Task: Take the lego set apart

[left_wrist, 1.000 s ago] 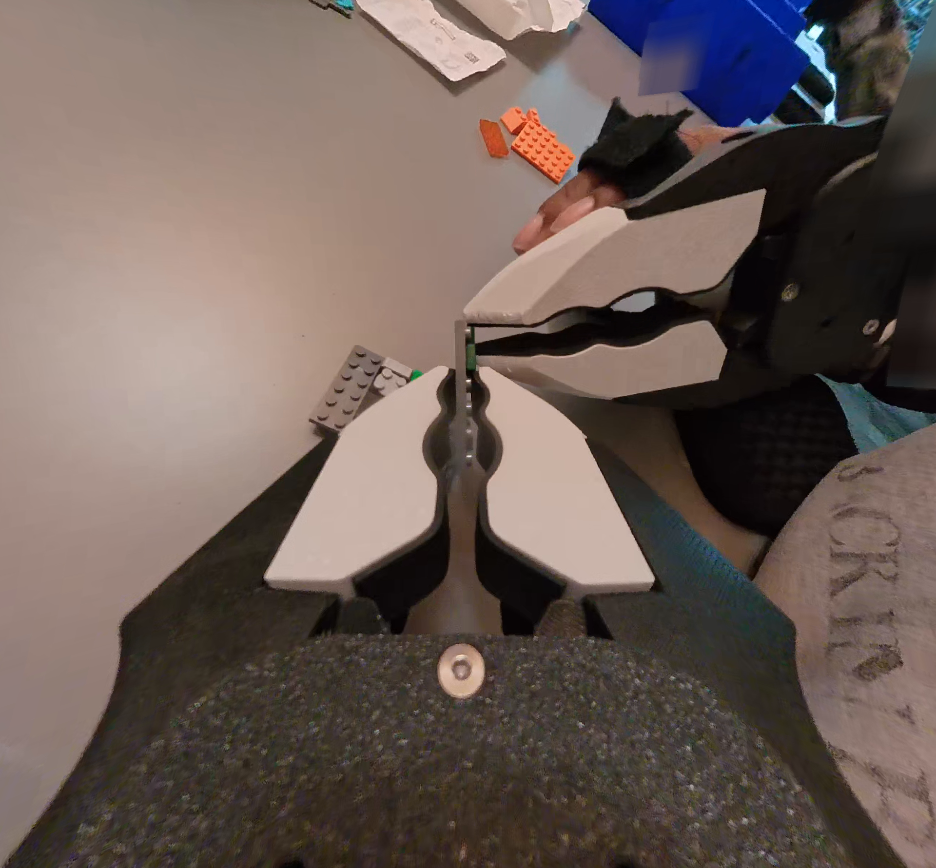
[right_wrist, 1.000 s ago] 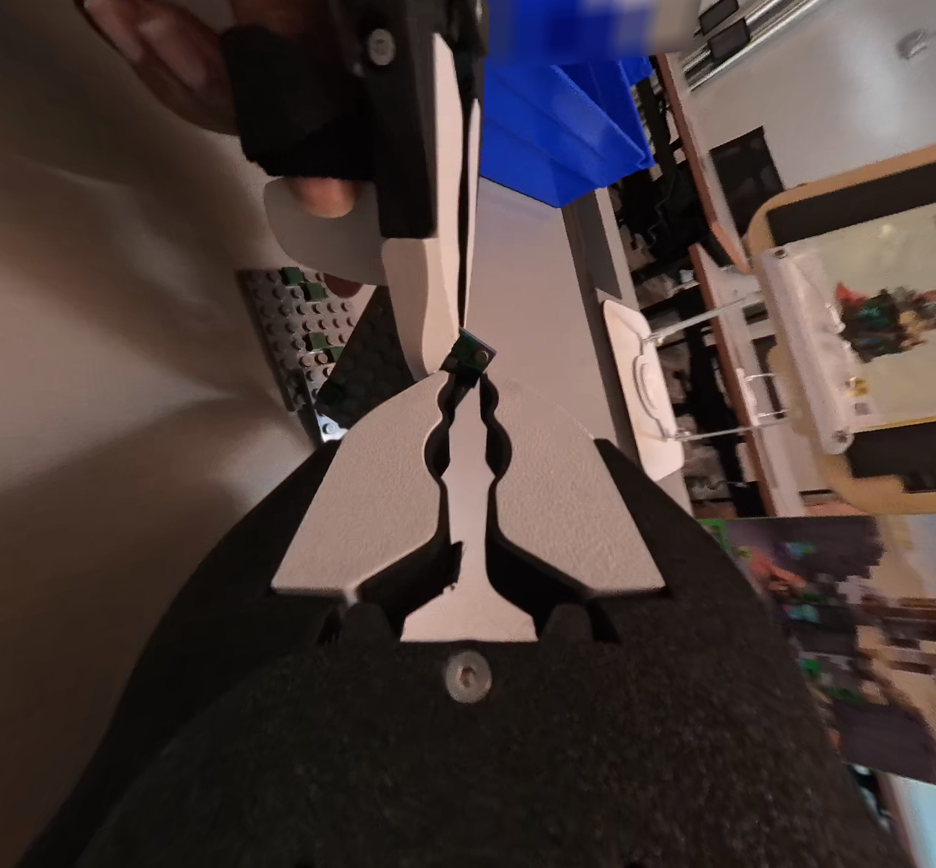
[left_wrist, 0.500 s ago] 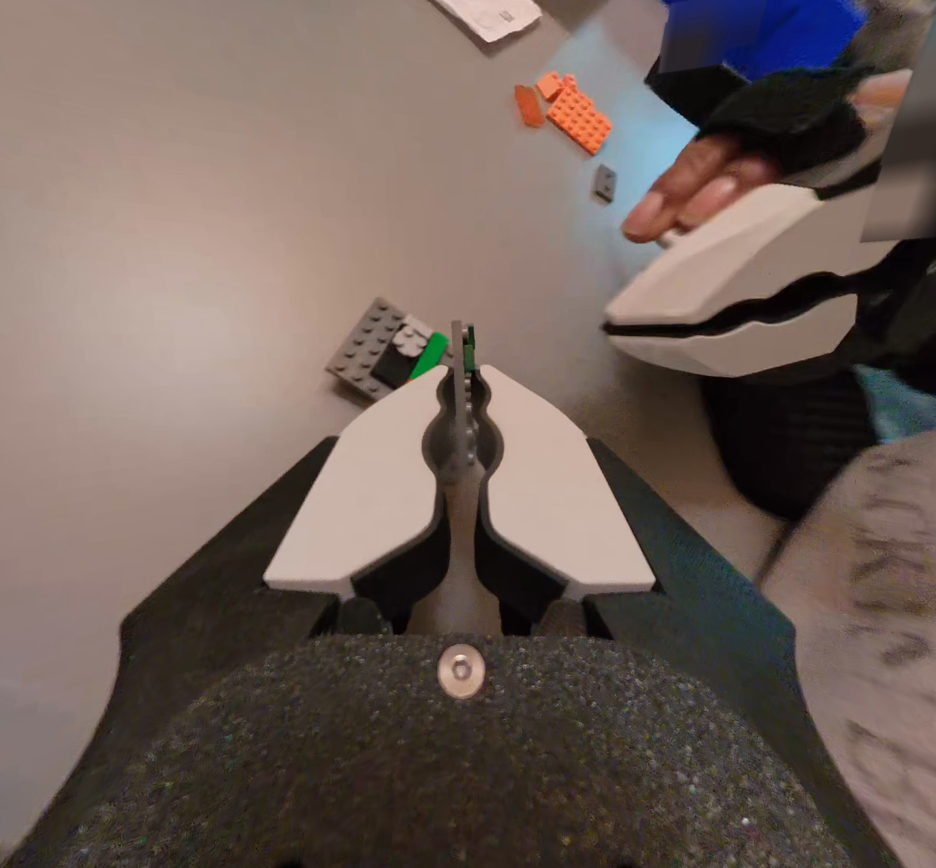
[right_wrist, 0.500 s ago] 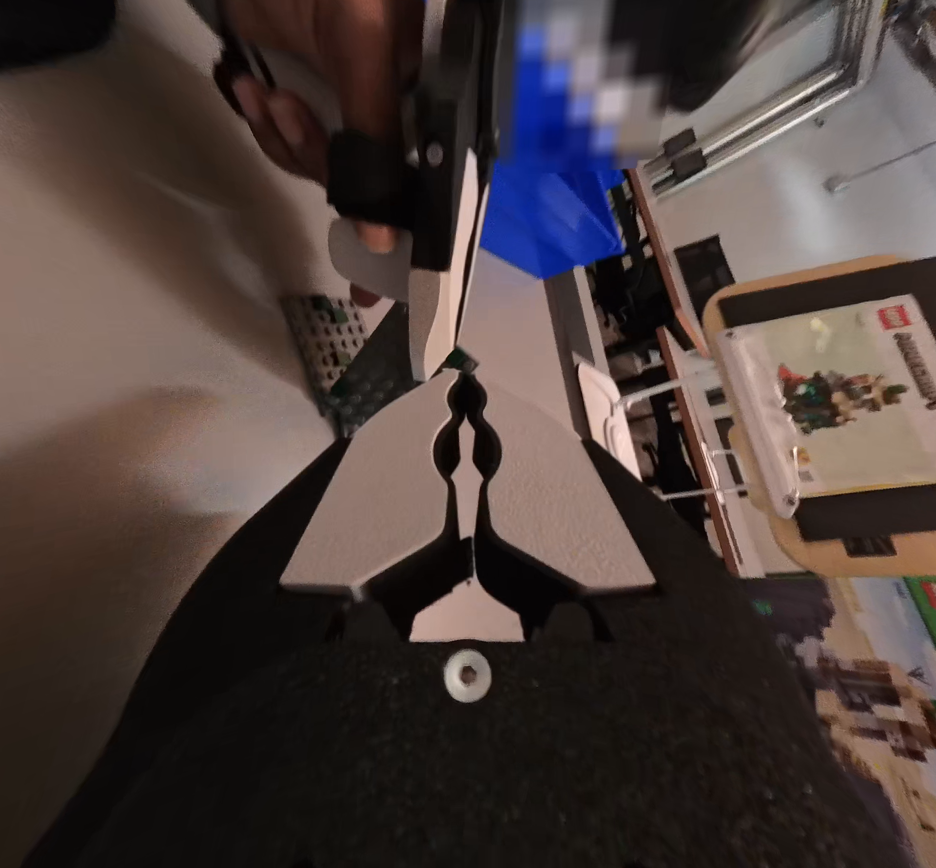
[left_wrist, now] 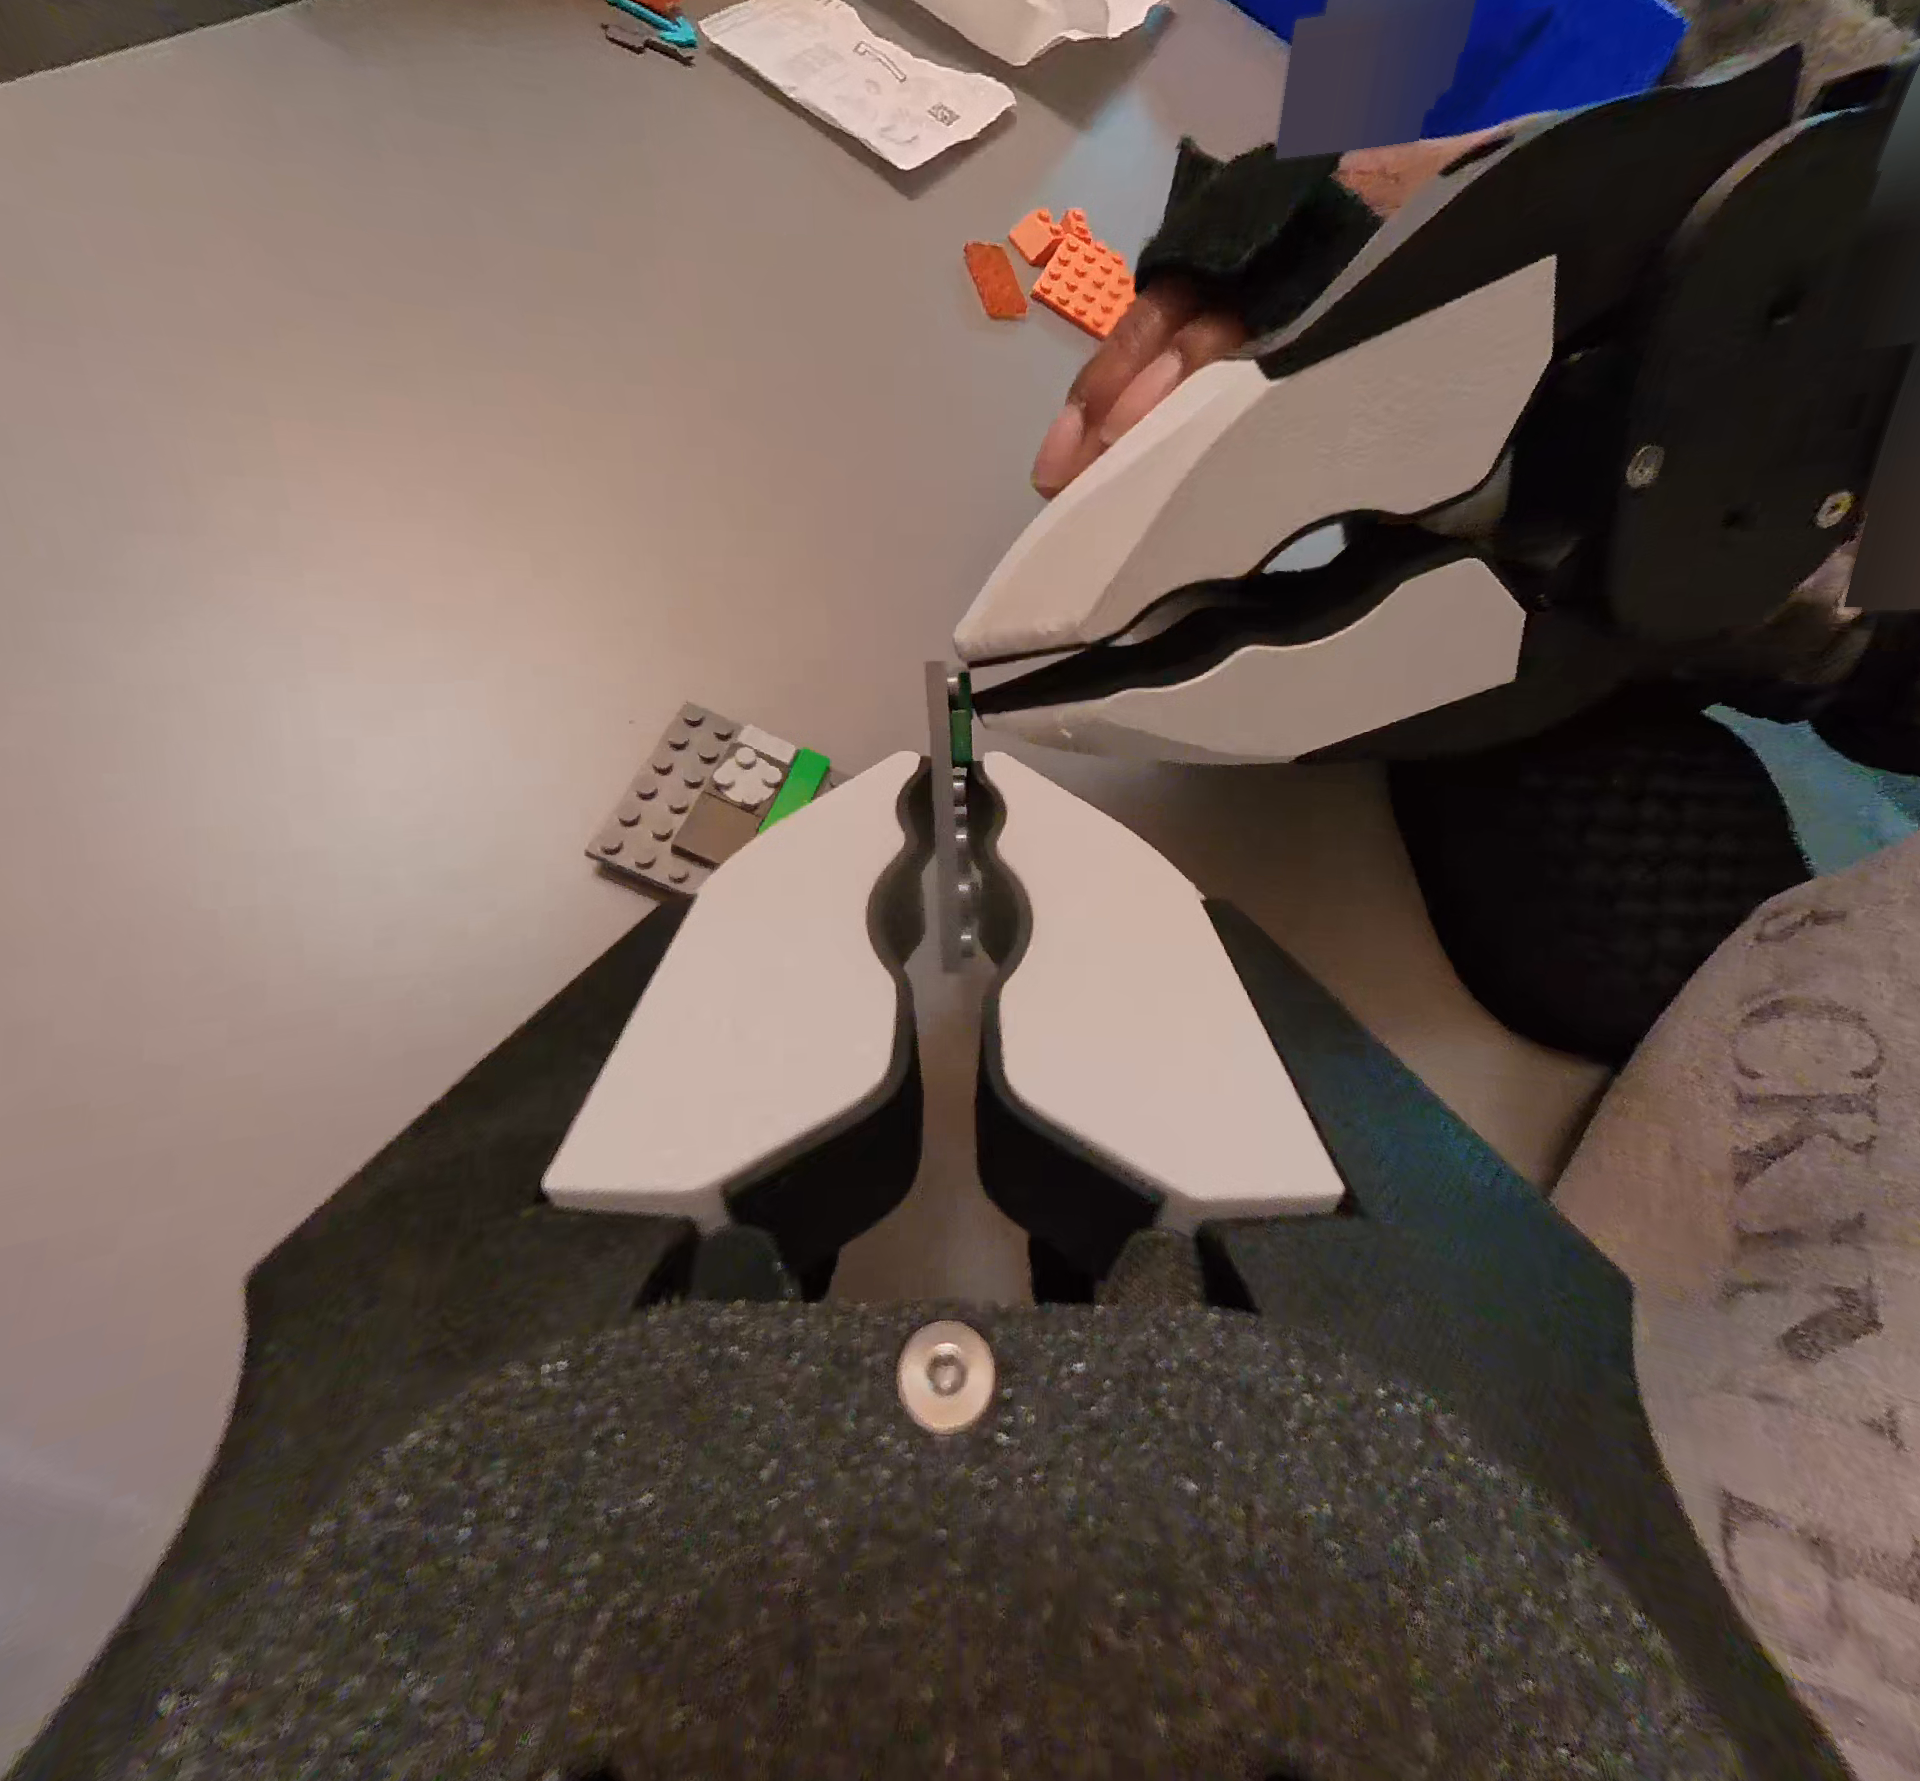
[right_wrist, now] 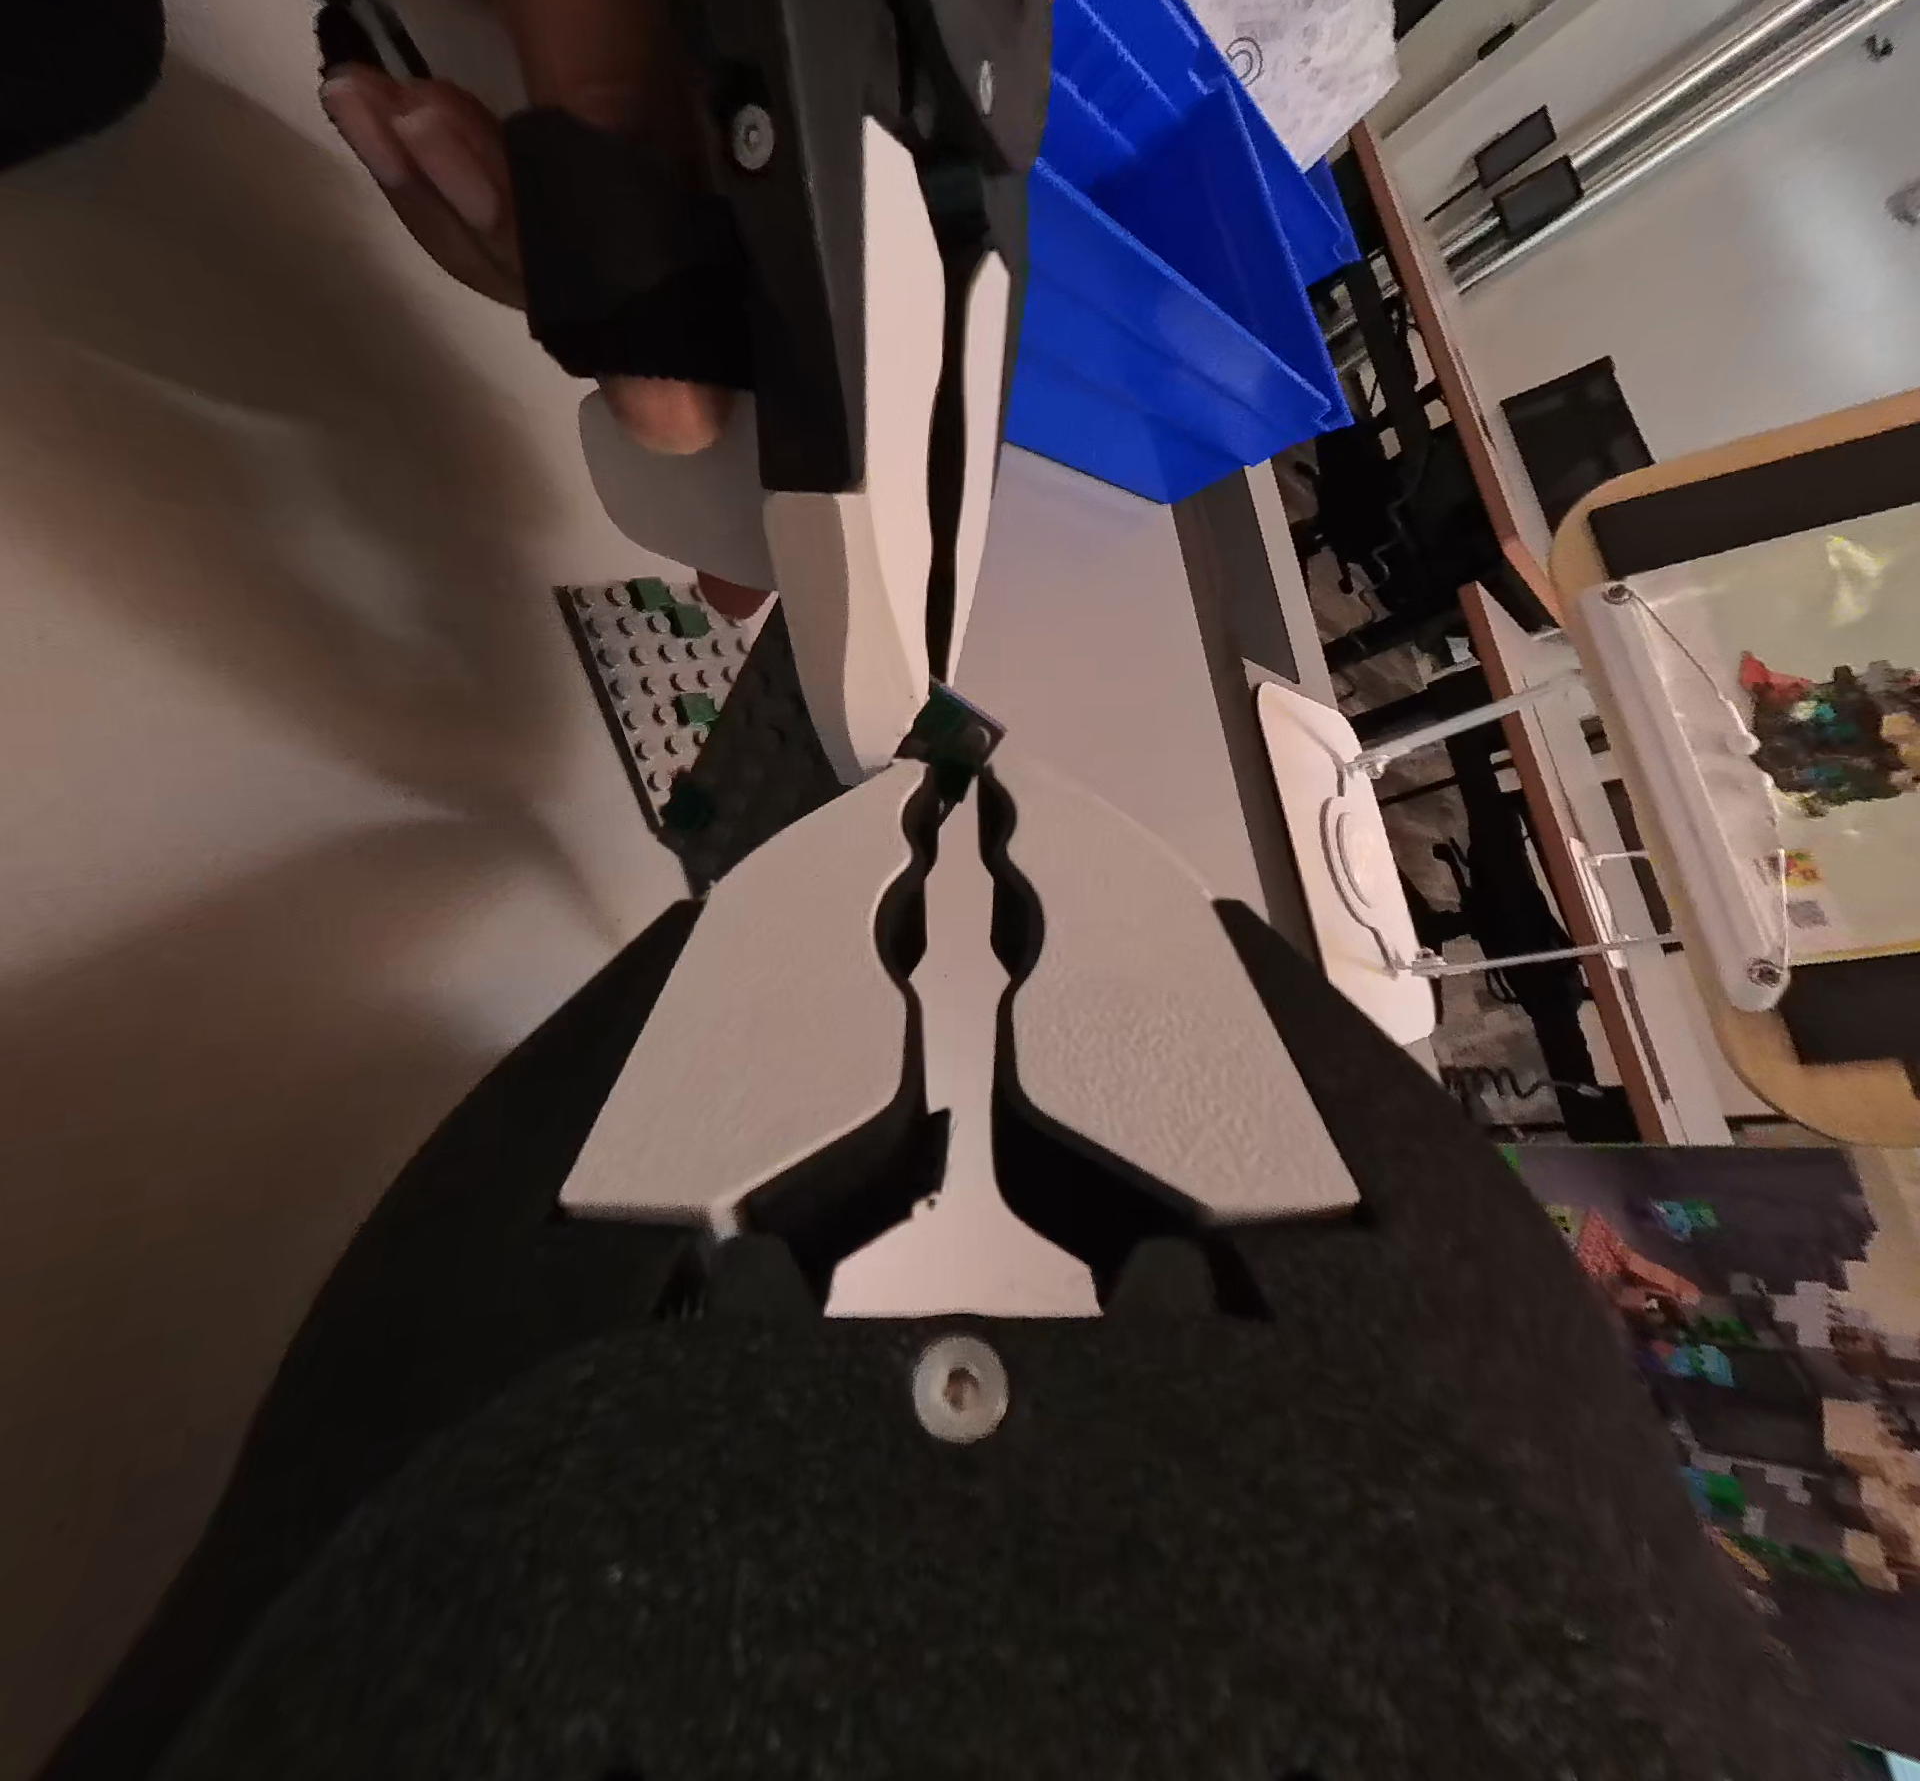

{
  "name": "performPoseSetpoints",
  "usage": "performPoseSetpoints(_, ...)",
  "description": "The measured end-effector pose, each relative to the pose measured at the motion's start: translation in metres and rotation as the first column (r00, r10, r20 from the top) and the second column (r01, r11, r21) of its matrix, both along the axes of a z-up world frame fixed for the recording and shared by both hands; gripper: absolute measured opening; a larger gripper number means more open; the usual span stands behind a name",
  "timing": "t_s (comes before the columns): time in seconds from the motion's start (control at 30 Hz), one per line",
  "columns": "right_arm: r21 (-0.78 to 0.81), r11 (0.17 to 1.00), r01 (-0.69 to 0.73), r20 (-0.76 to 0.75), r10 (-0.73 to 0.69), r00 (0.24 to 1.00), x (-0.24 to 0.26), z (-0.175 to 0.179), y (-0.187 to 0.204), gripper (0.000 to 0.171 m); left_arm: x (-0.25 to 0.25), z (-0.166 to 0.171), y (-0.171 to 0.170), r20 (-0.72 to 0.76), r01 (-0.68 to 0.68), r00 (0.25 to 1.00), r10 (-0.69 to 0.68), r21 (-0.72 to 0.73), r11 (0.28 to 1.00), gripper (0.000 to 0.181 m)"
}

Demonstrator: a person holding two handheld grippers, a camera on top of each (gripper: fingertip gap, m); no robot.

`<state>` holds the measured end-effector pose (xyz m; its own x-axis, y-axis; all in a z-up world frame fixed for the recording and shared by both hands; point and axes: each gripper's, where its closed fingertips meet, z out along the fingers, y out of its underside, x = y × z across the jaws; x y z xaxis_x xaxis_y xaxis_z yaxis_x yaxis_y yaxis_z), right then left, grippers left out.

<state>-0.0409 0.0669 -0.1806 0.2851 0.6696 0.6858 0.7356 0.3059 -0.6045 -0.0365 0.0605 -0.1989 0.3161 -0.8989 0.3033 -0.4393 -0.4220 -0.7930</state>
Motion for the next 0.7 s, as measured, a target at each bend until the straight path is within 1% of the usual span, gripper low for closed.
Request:
performPoseSetpoints(0.13, -0.041, 0.999, -0.002, -0.023, 0.001, 1.000, 0.000, 0.001, -0.001, 0.006, 0.000, 0.001, -0.001, -0.019, -0.008, 1.000, 0.010, 0.055, 0.998, 0.005)
performPoseSetpoints(0.2, -0.073, 0.997, 0.001, -0.046, -0.004, 0.999, -0.001, 0.001, -0.001, 0.009, 0.000, 0.002, 0.001, -0.037, -0.022, 0.999, 0.026, 0.095, 0.995, 0.005)
performPoseSetpoints(0.4, -0.068, 0.998, 0.013, -0.088, -0.019, 0.996, -0.001, 0.009, 0.000, 0.008, 0.001, 0.011, -0.002, -0.019, -0.021, 1.000, 0.024, 0.127, 0.992, 0.006)
performPoseSetpoints(0.6, -0.103, 0.995, -0.008, -0.183, -0.011, 0.983, -0.004, 0.012, 0.000, 0.008, -0.001, 0.015, -0.002, -0.009, -0.027, 1.000, 0.029, 0.184, 0.983, 0.006)
performPoseSetpoints(0.7, -0.087, 0.996, 0.007, -0.214, -0.025, 0.976, -0.002, 0.015, 0.000, 0.007, -0.001, 0.017, -0.002, 0.005, -0.030, 1.000, 0.030, 0.196, 0.980, 0.006)
